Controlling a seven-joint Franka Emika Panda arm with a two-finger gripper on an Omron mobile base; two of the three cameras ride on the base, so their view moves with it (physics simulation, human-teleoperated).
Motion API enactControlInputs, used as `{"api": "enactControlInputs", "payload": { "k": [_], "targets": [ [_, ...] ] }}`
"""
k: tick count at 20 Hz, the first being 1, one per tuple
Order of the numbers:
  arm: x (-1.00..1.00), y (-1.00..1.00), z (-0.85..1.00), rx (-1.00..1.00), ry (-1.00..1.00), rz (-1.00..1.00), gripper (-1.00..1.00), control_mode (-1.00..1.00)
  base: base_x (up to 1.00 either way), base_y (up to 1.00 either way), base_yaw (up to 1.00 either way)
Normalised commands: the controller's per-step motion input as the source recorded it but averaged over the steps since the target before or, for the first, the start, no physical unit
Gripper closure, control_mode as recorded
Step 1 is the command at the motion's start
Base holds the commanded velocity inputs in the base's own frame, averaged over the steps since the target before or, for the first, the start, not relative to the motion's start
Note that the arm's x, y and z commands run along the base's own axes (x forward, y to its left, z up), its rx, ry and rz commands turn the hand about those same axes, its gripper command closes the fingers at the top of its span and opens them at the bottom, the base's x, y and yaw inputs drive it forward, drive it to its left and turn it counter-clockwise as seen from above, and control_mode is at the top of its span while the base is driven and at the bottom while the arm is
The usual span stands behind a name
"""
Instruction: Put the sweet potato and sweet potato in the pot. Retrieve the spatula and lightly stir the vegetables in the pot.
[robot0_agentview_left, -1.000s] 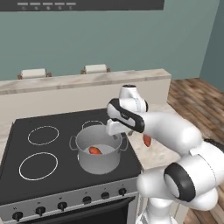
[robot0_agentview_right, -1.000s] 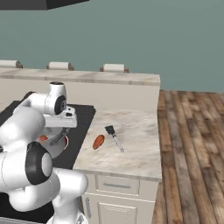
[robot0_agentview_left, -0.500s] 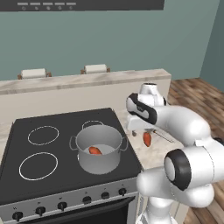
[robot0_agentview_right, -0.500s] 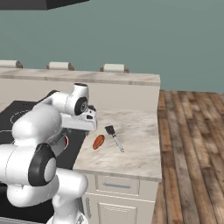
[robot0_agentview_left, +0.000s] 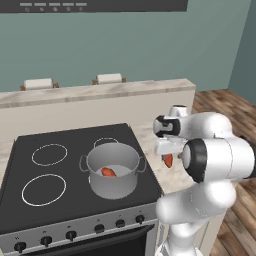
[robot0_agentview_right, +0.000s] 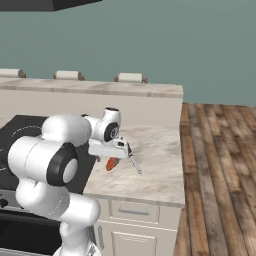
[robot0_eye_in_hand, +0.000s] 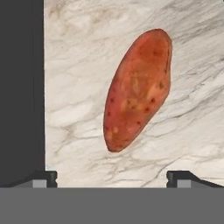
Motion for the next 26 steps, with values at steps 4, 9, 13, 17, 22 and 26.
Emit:
{"api": "enactControlInputs", "payload": {
  "k": [4, 9, 13, 17, 22, 26],
  "targets": [
    [0.18, -0.12, 0.00, 0.00, 0.00, 0.00, -1.00, -1.00, 0.00, 0.00, 0.00],
    [0.24, 0.00, -0.22, 0.00, 0.00, 0.00, -1.00, -1.00, 0.00, 0.00, 0.00],
    [0.05, 0.00, -0.54, 0.00, 0.00, 0.00, -1.00, -1.00, 0.00, 0.00, 0.00],
    [0.06, 0.00, -0.33, 0.00, 0.00, 0.00, -1.00, -1.00, 0.00, 0.00, 0.00],
    [0.00, 0.00, -0.07, 0.00, 0.00, 0.00, 1.00, -1.00, 0.00, 0.00, 0.00],
    [0.00, 0.00, 0.00, 0.00, 0.00, 0.00, 1.00, -1.00, 0.00, 0.00, 0.00]
  ]
}}
